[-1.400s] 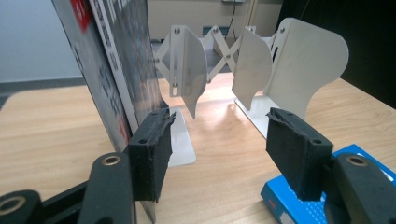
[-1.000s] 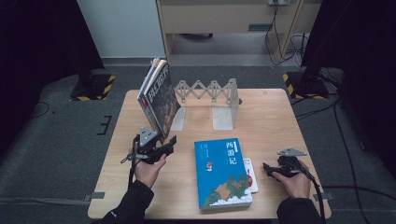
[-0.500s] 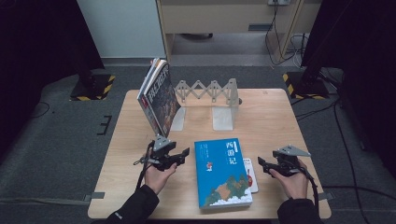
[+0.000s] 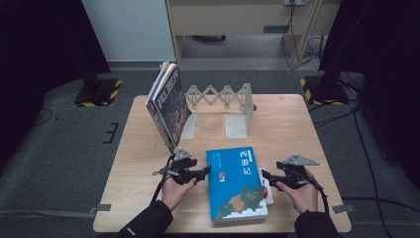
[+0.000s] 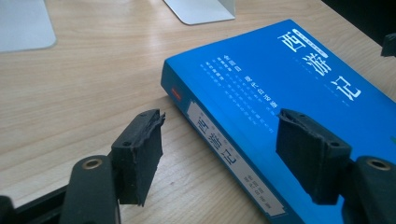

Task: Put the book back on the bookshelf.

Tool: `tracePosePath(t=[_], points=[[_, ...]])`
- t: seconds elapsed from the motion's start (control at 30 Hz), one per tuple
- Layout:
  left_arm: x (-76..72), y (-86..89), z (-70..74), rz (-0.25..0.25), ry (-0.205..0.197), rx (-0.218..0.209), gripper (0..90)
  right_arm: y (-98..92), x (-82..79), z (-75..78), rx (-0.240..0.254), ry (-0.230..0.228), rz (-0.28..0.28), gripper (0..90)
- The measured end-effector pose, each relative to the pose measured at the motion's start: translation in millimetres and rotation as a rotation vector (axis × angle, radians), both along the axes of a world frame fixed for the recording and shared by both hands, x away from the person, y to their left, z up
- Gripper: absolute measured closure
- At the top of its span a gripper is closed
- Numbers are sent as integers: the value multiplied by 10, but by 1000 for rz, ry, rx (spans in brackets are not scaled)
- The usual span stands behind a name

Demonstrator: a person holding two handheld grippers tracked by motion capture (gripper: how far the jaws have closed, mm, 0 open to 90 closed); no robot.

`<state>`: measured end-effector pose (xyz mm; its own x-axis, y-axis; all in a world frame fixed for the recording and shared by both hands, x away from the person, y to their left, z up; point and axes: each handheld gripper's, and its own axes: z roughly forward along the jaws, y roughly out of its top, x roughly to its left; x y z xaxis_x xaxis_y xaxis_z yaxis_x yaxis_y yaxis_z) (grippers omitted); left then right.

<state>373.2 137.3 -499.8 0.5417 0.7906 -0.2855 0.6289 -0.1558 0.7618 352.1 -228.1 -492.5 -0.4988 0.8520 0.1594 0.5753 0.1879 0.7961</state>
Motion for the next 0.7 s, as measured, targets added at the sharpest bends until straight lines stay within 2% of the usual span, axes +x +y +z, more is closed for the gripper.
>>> tracePosePath(t=[0.23,0.57,0.7], points=[[32,-46,-79,-4,21,30,291,132,-9,-37,17,24,42,280],[119,-62,-213,-7,55,-74,189,272,10,-138,38,81,78,268],[137,-93,-261,-17,60,-110,172,294,15,-152,46,89,84,258]])
